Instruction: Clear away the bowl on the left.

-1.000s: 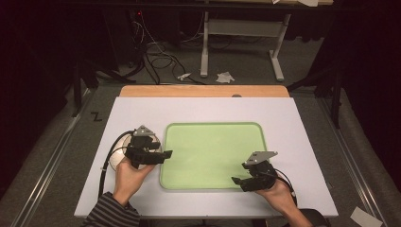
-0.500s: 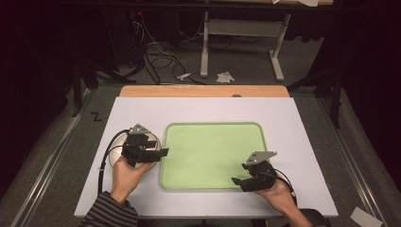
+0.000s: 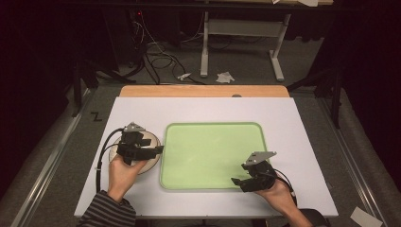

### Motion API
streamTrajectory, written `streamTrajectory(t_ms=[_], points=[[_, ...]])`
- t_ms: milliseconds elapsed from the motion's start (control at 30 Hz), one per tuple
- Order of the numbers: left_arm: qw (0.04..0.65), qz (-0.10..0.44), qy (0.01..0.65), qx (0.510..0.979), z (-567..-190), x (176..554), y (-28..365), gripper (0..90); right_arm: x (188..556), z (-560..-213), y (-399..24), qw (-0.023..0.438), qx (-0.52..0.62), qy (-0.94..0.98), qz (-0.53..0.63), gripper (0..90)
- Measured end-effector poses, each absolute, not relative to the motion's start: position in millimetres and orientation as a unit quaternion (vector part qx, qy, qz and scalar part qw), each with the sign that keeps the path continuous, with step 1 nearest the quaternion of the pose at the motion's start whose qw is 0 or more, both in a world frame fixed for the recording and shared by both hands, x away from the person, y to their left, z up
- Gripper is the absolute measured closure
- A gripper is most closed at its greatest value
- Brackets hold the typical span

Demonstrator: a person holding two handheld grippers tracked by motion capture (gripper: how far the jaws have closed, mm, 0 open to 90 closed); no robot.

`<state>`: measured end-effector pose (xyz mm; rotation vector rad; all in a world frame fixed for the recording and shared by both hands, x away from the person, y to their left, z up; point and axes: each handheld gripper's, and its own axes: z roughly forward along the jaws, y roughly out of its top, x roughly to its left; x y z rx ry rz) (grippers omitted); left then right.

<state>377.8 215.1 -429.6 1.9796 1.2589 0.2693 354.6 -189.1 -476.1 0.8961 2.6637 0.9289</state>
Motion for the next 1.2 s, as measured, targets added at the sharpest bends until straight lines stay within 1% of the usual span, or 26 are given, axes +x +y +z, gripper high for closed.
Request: streamTrajectory(t_ms=[433, 767, 1067, 1200], points=[[0.370, 0.115, 0.512, 0.766, -433, 382, 227, 38.7, 355, -477, -189, 0.090, 0.295, 0.899, 0.310, 33.8], [0.378, 0.115, 0.532, 0.749, -433, 385, 243, 38.6, 355, -477, -189, 0.089, 0.295, 0.900, 0.307, 33.7], [0.359, 0.146, 0.543, 0.745, -432, 385, 253, 38.6, 355, -478, -189, 0.087, 0.293, 0.901, 0.307, 33.7], [0.360, 0.148, 0.552, 0.738, -432, 386, 261, 38.6, 356, -478, -189, 0.087, 0.289, 0.903, 0.304, 33.7]])
